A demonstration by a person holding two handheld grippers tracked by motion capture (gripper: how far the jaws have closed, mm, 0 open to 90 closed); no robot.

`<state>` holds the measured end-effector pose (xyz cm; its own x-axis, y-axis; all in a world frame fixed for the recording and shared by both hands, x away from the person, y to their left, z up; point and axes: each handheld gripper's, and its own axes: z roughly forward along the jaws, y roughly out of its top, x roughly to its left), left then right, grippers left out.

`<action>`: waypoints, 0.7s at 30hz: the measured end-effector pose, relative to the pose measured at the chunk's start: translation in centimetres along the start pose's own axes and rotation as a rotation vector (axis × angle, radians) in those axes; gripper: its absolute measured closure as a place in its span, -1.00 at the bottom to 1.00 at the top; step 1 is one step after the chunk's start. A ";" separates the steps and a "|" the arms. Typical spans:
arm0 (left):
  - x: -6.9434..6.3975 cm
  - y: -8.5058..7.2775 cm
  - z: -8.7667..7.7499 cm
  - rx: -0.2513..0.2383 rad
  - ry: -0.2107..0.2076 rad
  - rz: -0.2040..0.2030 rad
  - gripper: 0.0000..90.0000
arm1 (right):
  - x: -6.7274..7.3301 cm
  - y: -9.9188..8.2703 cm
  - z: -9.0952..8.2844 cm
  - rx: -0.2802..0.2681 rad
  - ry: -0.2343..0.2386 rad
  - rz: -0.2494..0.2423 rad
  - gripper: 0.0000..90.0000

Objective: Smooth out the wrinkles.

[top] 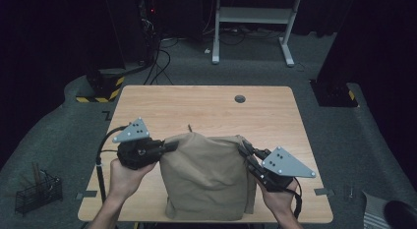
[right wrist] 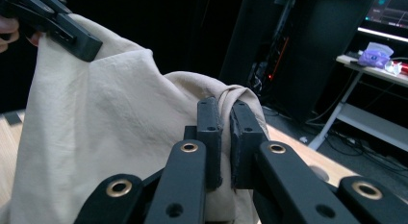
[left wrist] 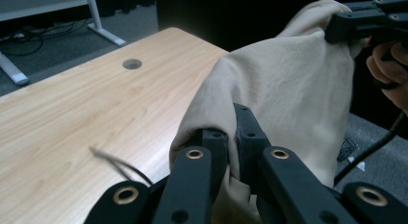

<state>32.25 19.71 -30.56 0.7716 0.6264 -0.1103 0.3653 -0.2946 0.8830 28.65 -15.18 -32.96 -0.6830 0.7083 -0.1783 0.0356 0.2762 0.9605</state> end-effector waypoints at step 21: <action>13.7 -4.4 16.2 0.228 0.112 -0.276 0.88 | -8.4 -10.2 16.6 0.346 -0.081 0.215 0.88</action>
<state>49.63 17.95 -43.36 0.5712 0.7758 -0.2682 0.6678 -0.2493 0.7014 46.14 -13.16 -44.84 -0.5744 0.8185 -0.0114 0.4232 0.3088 0.8518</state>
